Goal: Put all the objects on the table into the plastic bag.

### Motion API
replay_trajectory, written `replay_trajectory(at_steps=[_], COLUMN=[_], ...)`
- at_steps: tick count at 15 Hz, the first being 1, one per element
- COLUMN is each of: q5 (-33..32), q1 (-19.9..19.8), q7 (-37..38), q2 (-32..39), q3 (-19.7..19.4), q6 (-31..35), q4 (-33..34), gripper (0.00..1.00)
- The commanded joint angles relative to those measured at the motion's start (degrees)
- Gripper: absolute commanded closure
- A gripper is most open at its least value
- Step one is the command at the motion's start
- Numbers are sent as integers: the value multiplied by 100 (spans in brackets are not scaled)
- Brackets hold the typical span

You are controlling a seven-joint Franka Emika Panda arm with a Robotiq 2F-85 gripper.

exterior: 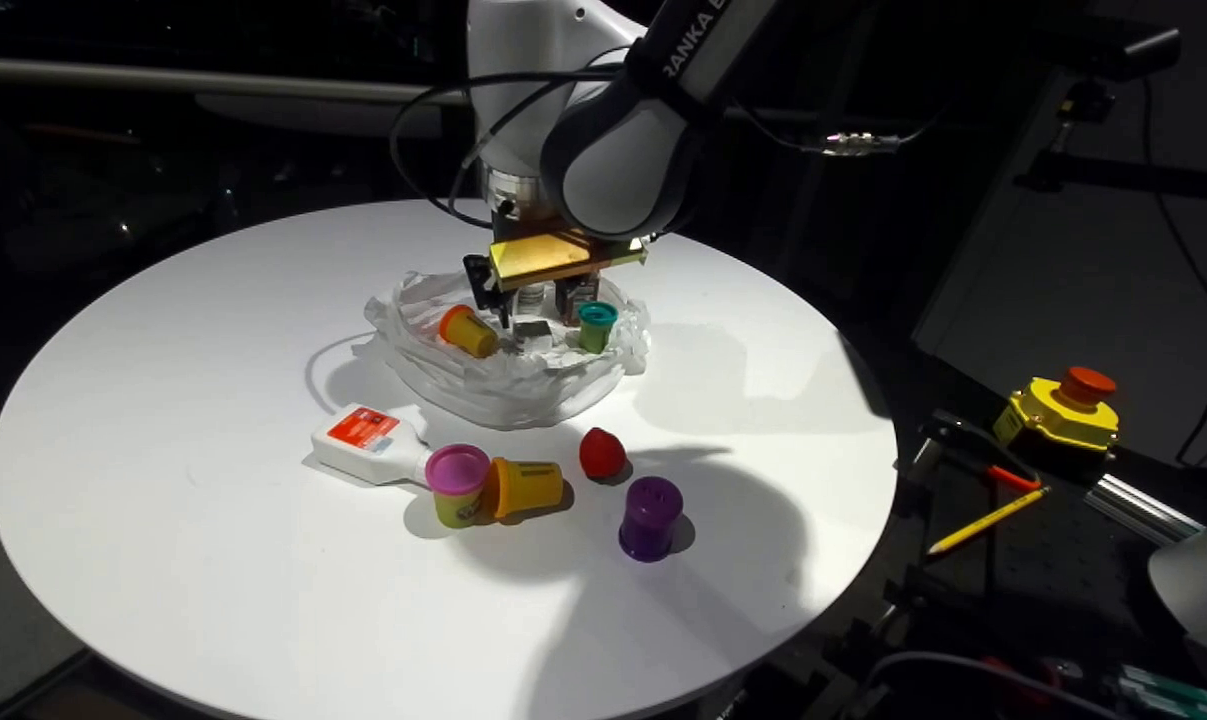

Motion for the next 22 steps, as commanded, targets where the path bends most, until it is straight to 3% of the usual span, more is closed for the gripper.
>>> replay_trajectory(at_steps=[1, 6, 9, 14, 18, 22], q5=[-153, -150, -6, -114, -346, -120], q1=[586, 968, 828, 501, 489, 440], q7=[146, 474, 659, 783, 839, 566], q2=[-511, -1689, -2316, -2622, -2357, -2108], q3=[-340, -28, 486, 1006, 876, 849], q6=[-349, -1125, -1296, -270, 687, 1086], q4=[-425, -1558, -2271, -3159, -3454, -3529], gripper=[0, 0, 1, 0, 0, 0])
